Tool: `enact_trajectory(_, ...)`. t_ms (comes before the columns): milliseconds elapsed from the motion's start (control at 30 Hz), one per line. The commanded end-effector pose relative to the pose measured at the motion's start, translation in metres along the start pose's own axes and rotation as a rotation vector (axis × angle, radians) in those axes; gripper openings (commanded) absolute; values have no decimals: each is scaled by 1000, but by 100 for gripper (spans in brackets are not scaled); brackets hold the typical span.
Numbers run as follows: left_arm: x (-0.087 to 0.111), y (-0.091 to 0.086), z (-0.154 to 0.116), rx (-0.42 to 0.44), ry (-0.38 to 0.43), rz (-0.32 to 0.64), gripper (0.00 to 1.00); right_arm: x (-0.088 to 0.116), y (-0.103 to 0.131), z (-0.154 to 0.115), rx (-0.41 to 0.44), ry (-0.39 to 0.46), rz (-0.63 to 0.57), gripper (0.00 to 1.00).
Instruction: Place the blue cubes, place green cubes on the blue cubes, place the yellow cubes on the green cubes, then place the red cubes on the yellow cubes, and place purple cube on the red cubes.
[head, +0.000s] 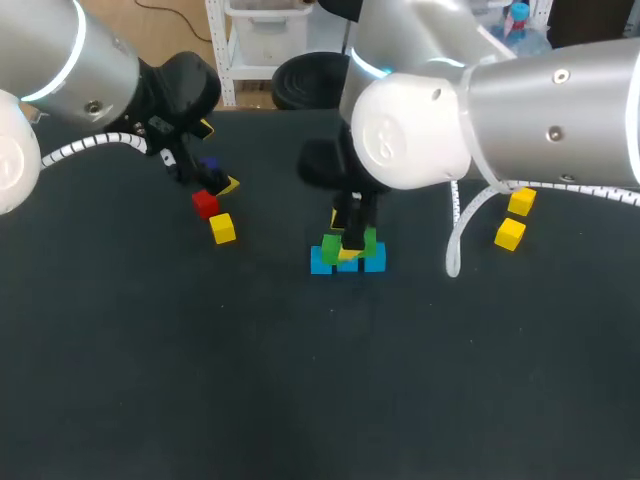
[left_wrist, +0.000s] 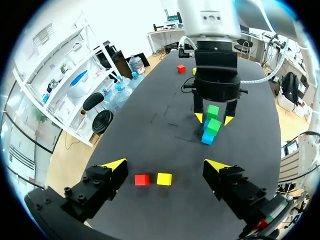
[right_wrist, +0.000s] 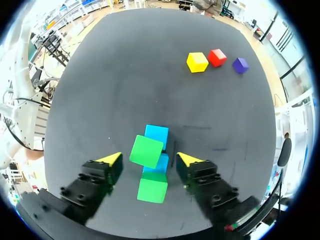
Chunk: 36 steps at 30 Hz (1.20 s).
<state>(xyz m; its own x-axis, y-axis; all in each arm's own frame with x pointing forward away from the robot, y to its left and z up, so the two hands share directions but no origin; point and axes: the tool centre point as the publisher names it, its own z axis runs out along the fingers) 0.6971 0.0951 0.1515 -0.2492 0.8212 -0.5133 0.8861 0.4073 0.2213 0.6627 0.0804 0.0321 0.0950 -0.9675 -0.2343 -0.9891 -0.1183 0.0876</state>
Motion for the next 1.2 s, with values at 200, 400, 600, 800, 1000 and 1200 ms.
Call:
enact_trajectory(200,1,2,1,4,-3,3,100,-1,0,1,3,3,-6,100)
enact_trajectory(400,1,2,1,4,-3,3,100,-2,-2,2,7,13,-11,100)
enact_trajectory(600,1,2,1,4,-3,3,100,-5,-3,2,12,17,-19,87)
enact_trajectory(800,1,2,1,4,-3,3,100,-6,-4,3,11,17,-25,47)
enact_trajectory(1000,1,2,1,4,-3,3,100,-6,-4,4,6,14,-27,46)
enact_trajectory(1200,1,2,1,4,-3,3,100,-6,-3,4,7,16,-32,45)
